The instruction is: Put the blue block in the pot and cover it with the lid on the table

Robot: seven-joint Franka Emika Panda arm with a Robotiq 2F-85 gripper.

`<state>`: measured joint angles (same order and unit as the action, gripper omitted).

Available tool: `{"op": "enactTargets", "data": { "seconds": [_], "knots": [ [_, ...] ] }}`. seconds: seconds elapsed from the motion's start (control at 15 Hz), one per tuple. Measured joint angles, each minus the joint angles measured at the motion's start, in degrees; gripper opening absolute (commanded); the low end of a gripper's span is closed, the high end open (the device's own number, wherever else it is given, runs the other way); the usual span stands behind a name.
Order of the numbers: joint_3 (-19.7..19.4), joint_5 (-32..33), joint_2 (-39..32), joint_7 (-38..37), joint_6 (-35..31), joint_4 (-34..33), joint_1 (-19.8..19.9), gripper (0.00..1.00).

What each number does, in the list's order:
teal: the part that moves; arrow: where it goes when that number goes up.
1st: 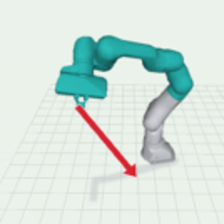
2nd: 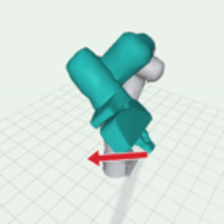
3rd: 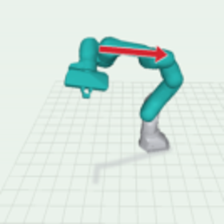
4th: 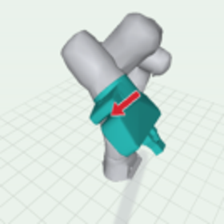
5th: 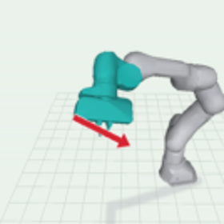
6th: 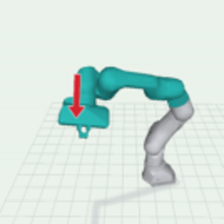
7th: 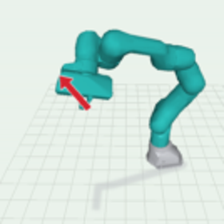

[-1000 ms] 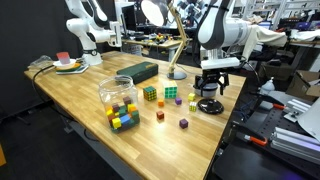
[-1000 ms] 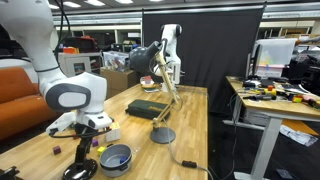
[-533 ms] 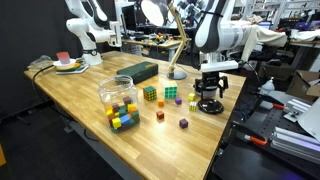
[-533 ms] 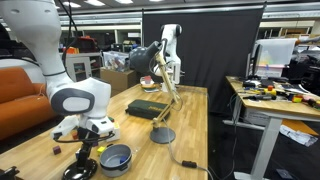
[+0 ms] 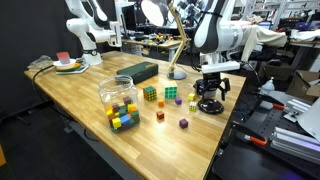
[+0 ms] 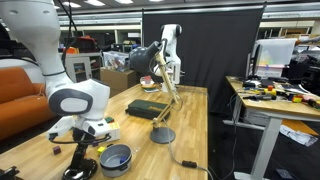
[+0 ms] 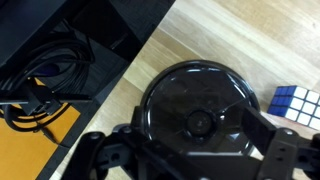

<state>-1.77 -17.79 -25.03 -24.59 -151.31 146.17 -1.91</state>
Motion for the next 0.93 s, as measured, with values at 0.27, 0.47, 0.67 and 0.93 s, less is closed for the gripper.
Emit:
{"op": "enactTargets", "data": {
  "seconds": [0.27,0.47,0.67,0.93],
  "knots": [
    [-0.01,-0.07,-0.13,0.21,0.62,0.03,0.71,0.49],
    [0.0,-1.23,-0.14,1.29,0.62,-0.12,1.51,0.28],
    [0.07,-2.55,-0.13,2.35,0.62,-0.23,2.12,0.09],
    [0.1,-3.98,-0.11,3.22,0.85,-0.24,2.67,0.08]
  ]
}}
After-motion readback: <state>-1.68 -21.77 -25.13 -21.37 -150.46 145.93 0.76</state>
